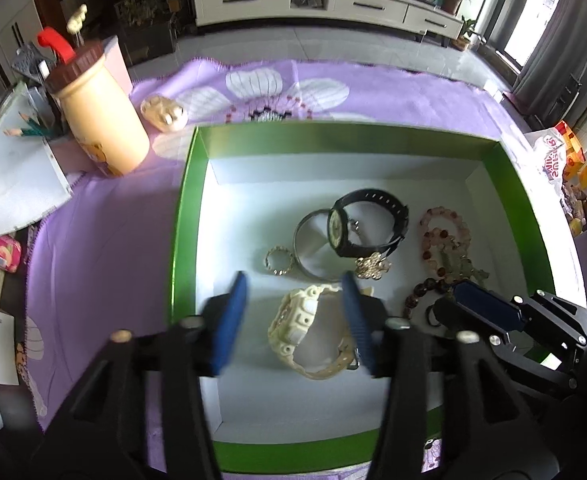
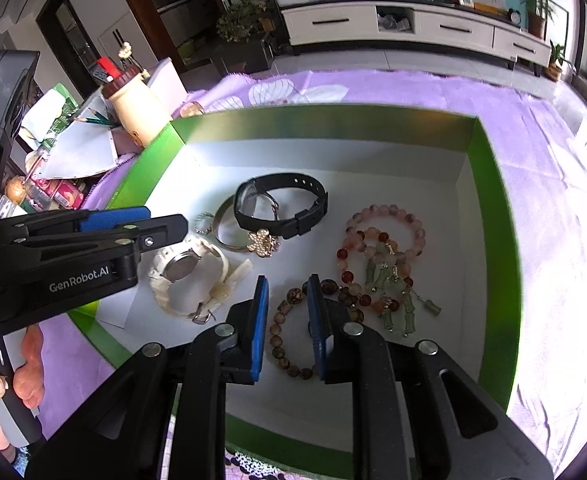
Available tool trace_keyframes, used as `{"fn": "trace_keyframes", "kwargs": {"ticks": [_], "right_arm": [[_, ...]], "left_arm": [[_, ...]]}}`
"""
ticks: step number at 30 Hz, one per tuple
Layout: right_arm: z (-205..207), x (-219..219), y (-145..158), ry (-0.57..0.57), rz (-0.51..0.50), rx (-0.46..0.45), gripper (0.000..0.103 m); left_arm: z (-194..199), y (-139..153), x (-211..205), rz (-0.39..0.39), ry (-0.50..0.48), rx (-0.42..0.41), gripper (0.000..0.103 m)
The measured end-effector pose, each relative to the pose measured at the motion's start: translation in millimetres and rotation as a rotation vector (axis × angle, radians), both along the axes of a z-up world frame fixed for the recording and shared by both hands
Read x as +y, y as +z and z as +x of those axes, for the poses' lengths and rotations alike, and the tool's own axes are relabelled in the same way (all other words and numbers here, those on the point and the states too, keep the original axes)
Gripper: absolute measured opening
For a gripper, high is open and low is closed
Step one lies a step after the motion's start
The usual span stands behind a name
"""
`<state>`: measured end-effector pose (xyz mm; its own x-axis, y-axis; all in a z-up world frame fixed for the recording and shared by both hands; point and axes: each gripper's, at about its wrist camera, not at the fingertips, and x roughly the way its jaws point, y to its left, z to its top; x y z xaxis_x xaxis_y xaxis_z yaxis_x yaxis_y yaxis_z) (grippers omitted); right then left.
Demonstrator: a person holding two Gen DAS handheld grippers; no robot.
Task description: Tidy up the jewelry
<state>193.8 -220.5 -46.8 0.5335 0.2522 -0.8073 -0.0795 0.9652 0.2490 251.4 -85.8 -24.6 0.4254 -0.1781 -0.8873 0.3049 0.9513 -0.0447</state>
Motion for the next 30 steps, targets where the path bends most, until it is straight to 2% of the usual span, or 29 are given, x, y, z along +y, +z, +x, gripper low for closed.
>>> {"fn": "trace_keyframes", "kwargs": {"ticks": [2, 6, 8, 15, 18, 20, 24, 26, 30], "right_arm": [[-2, 1, 4, -0.001, -0.021, -0.012, 0.025], [-8, 0, 12, -0.01, -0.036, -0.032, 0.033], [-13, -1, 18, -0.021, -0.052, -0.05, 0.044], [-23, -11, 35, -0.064, -0.092, -0.08, 0.07], [-28, -15, 42, -0.084, -0.096, -0.085, 0.075], [-32, -18, 46, -0.098, -0.104, -0.089, 0.082], [-40, -20, 56, -0.108, -0.108, -0.103, 0.085], [-43, -21, 63, -0.116, -0.109, -0.113, 0.095], [-50, -23, 75, -0.123, -0.104, -0.123, 0.102]], "left_arm": [[-4, 4, -2, 0.01, -0.003, -0.013, 0.059], [-14, 13, -1, 0.023, -0.004, -0.045, 0.07], [-21, 19, 2, 0.038, 0.001, -0.07, 0.076], [-36, 36, 13, 0.058, 0.033, -0.119, 0.092], [-42, 42, 19, 0.058, 0.049, -0.126, 0.094], [-46, 47, 23, 0.058, 0.059, -0.131, 0.096], [-54, 57, 28, 0.051, 0.072, -0.146, 0.099], [-59, 63, 30, 0.055, 0.078, -0.158, 0.1], [-68, 76, 33, 0.052, 0.087, -0.175, 0.101]]}}
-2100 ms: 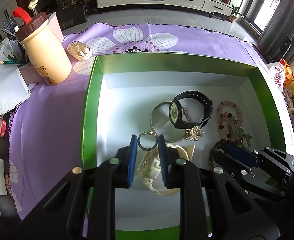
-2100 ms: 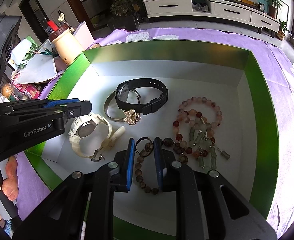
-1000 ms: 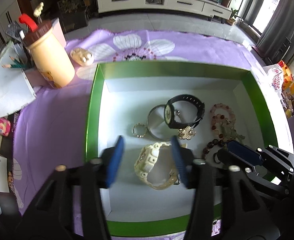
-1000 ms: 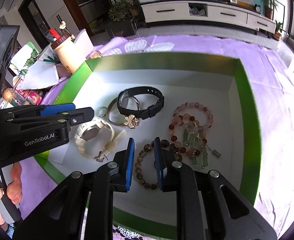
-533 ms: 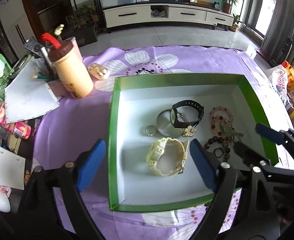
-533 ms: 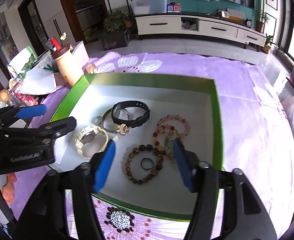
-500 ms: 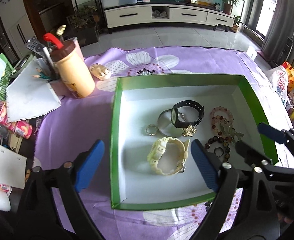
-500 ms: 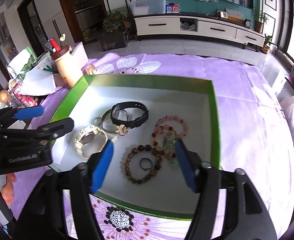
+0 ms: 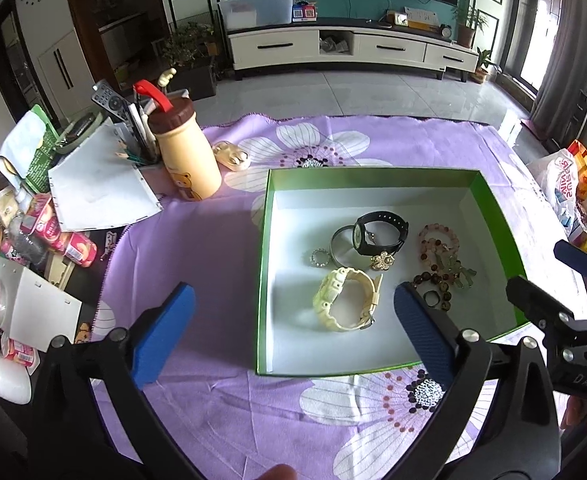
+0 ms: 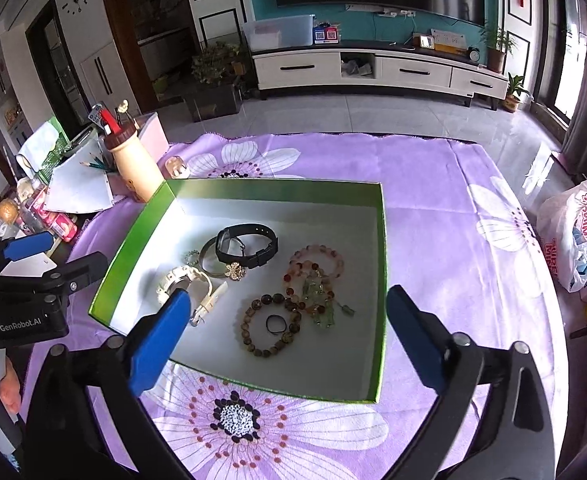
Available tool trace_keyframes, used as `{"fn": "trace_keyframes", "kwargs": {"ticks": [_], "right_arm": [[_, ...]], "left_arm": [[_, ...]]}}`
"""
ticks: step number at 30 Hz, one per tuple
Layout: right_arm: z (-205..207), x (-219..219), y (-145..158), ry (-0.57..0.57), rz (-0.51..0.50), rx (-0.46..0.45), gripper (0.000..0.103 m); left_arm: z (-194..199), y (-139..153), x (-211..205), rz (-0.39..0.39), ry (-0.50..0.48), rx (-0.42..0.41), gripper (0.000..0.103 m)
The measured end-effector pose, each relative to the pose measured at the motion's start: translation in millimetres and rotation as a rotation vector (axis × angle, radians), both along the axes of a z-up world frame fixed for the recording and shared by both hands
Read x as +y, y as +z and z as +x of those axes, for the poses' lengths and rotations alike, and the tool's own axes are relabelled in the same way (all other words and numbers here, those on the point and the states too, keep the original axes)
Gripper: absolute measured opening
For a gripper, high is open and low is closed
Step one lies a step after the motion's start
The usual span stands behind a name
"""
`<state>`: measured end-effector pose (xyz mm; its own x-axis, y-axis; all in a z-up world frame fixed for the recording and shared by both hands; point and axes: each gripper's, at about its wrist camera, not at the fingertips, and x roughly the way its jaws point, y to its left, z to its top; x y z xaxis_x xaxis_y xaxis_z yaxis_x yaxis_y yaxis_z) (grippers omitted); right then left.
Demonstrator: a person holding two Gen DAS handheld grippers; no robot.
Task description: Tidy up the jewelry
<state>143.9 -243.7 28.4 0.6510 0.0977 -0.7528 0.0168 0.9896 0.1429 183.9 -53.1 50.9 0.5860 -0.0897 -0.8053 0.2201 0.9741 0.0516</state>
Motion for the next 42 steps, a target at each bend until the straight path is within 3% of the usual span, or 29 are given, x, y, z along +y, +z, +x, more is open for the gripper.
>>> {"fn": "trace_keyframes", "kwargs": {"ticks": [22, 42], "right_arm": [[-17, -2, 37, 0.0, -0.055, 0.013, 0.102], [-9, -1, 24, 0.005, -0.06, 0.053, 0.102]], "left_arm": [[-16, 33, -12, 0.029, 0.012, 0.013, 0.101], [-10, 27, -18, 0.038, 0.027, 0.043, 0.101]]}}
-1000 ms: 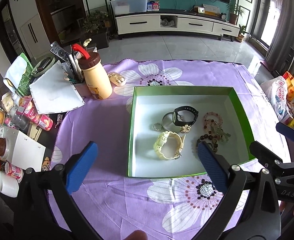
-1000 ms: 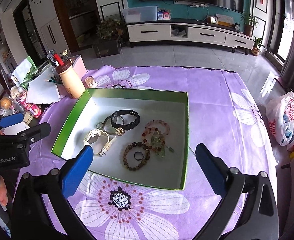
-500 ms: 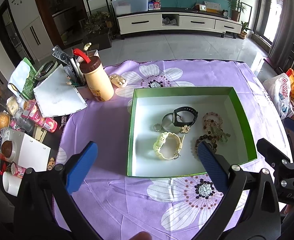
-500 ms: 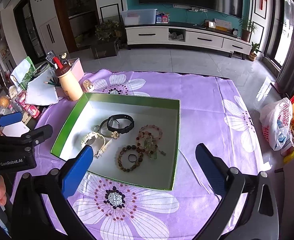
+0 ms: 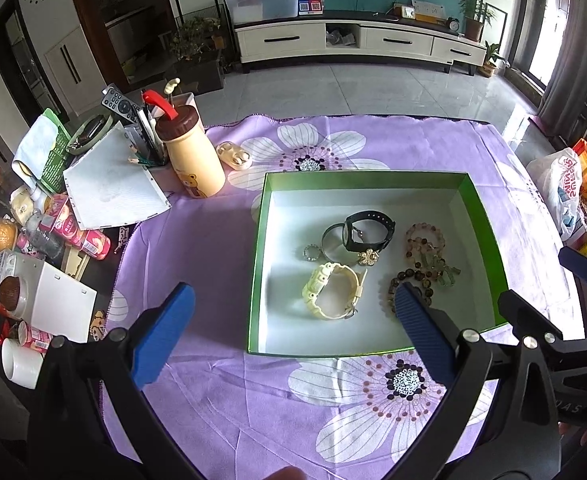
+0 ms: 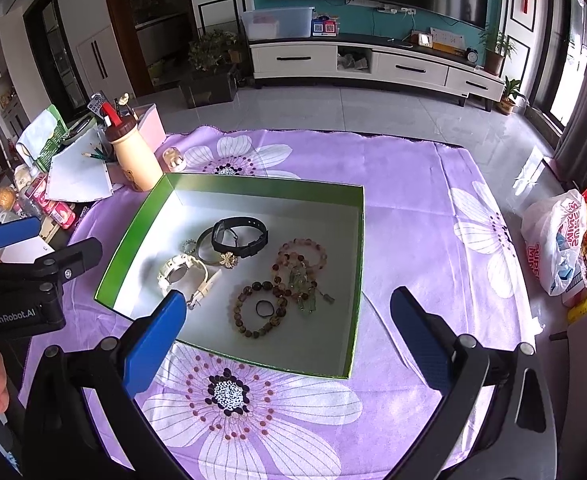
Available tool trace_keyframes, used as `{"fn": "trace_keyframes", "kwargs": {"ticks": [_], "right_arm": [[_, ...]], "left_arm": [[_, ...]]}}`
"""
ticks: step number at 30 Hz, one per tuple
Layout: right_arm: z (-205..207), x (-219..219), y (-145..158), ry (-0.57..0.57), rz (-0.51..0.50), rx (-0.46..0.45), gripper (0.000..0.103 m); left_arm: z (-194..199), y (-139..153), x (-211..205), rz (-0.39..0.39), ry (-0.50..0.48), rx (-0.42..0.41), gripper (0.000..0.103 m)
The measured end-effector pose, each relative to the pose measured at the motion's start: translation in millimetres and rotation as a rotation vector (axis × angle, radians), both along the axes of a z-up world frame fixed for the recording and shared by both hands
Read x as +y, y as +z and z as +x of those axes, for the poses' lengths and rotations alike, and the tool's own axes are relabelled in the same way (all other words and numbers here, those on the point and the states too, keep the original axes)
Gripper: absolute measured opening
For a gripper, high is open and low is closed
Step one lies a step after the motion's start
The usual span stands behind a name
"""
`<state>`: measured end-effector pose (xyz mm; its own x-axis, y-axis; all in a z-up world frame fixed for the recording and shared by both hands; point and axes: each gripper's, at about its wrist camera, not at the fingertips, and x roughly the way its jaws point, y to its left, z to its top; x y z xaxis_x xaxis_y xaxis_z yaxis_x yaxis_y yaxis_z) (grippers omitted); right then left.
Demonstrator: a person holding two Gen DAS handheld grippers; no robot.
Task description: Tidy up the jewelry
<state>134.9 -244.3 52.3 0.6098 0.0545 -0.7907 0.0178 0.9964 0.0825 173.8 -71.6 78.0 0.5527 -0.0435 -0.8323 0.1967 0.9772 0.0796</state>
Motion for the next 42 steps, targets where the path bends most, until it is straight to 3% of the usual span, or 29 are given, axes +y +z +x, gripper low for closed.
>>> {"fn": "trace_keyframes", "kwargs": {"ticks": [42], "right_arm": [[10, -4, -19, -0.008, 0.005, 0.03, 0.102]], "left_arm": [[13, -19, -8, 0.03, -0.003, 0.026, 0.101]]}}
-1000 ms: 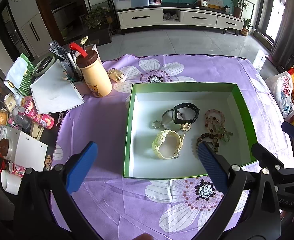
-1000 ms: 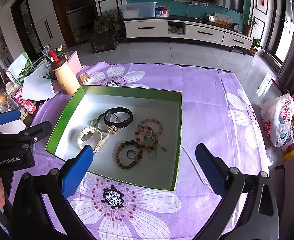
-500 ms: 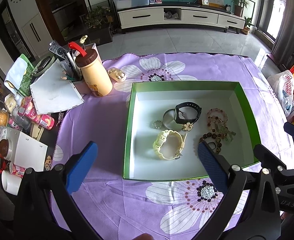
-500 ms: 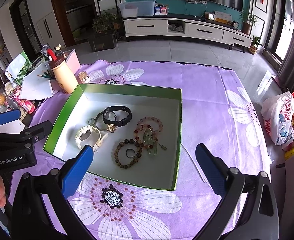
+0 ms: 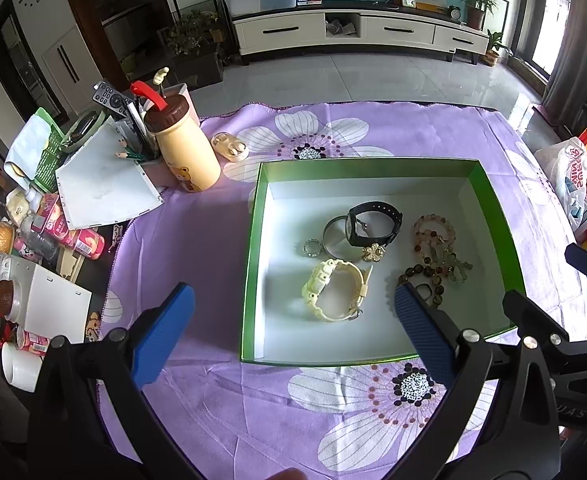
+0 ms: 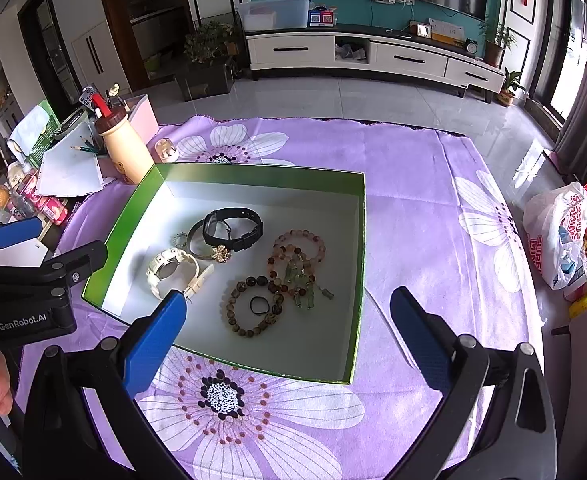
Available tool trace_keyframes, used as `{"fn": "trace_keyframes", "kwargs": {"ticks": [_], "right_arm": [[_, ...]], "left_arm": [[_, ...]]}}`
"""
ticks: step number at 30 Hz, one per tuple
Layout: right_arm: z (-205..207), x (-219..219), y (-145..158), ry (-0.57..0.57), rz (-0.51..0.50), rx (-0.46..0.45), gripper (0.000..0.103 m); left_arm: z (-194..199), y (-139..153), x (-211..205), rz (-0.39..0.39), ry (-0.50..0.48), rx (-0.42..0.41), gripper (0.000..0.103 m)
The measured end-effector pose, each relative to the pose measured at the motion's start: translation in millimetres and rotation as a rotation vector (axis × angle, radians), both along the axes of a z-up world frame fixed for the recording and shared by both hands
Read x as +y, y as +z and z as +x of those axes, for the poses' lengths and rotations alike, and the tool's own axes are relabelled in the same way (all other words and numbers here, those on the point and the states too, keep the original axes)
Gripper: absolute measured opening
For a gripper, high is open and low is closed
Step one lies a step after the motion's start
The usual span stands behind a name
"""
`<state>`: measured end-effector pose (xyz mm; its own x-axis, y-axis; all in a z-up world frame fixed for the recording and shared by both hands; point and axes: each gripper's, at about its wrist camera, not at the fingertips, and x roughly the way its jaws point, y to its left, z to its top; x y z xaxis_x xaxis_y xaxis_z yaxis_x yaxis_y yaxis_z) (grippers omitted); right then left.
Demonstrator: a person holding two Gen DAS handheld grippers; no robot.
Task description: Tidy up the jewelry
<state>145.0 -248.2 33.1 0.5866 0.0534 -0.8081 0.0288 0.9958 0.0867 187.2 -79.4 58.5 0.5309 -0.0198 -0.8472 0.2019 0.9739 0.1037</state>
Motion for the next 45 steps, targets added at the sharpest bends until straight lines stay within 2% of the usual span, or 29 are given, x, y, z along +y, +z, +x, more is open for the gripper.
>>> {"fn": "trace_keyframes", "kwargs": {"ticks": [45], "right_arm": [[2.9, -5.7, -2.9, -0.006, 0.008, 0.011, 0.102]], "left_arm": [[5.3, -2.5, -1.1, -0.015, 0.022, 0.007, 0.101]]}}
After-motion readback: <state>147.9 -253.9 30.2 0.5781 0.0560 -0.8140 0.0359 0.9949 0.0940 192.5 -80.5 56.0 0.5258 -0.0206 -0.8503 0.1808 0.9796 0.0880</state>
